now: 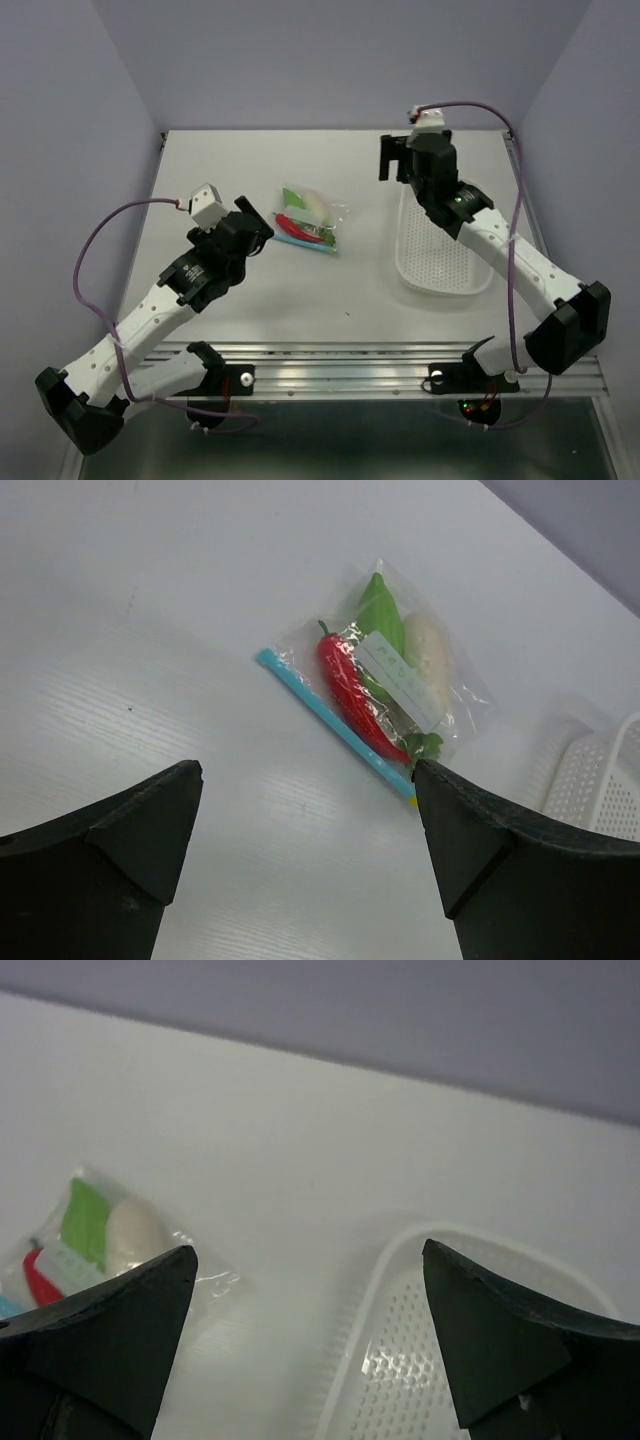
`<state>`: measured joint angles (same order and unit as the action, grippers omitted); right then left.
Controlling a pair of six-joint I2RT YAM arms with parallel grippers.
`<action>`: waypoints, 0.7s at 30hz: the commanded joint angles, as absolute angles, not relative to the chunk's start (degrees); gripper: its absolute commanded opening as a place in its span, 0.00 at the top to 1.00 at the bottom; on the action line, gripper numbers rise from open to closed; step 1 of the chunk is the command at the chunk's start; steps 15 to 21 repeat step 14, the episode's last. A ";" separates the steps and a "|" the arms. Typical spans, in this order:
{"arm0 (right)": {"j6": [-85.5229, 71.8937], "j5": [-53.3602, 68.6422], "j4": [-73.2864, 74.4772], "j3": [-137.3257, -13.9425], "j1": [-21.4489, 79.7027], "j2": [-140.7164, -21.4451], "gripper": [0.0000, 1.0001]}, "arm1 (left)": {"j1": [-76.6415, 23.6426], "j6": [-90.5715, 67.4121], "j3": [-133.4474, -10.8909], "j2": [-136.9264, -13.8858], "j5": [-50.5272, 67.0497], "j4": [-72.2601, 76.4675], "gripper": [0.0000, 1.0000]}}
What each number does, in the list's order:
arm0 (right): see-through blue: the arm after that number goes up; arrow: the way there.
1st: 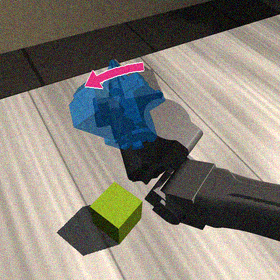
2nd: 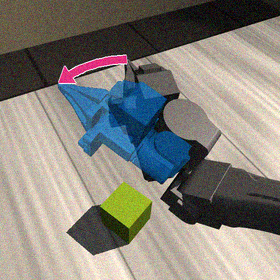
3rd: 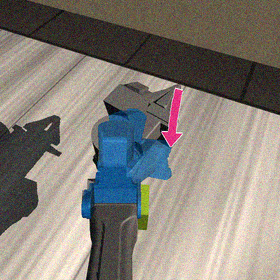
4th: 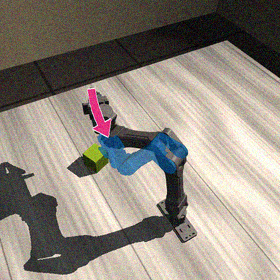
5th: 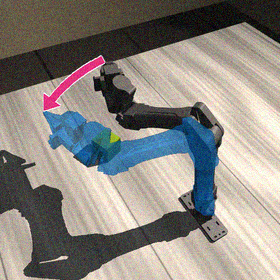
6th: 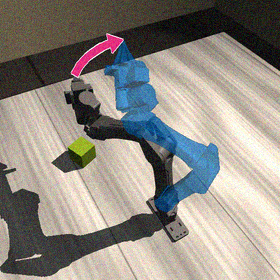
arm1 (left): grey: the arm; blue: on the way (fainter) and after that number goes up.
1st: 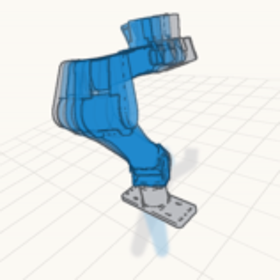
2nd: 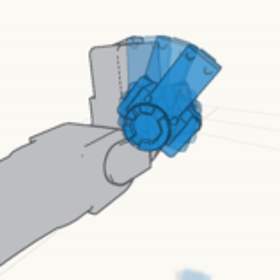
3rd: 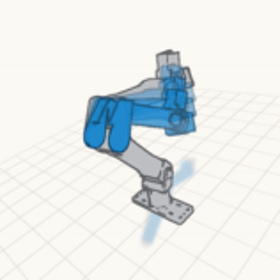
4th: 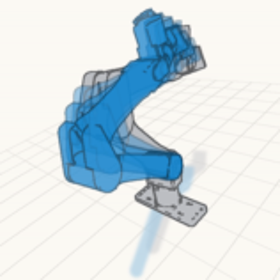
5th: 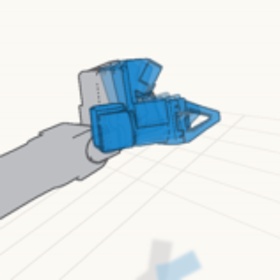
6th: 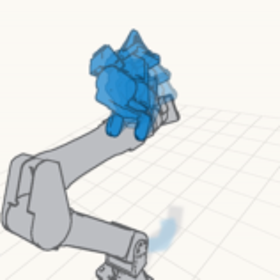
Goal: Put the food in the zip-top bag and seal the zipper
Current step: Reset both arms
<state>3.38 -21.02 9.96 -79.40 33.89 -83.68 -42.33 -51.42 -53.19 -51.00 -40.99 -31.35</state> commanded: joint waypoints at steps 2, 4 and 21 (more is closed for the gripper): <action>-35.01 -41.90 23.80 -69.63 29.27 -74.02 0.00 | -37.10 -48.52 -56.60 -52.12 -37.63 -27.17 0.01; -41.45 -45.43 27.94 -64.18 29.27 -69.71 0.00 | -35.77 -47.99 -56.95 -52.99 -36.13 -26.46 0.01; -46.15 -47.90 32.96 -55.11 29.27 -54.50 0.00 | -35.33 -47.28 -57.48 -56.51 -33.49 -27.60 0.01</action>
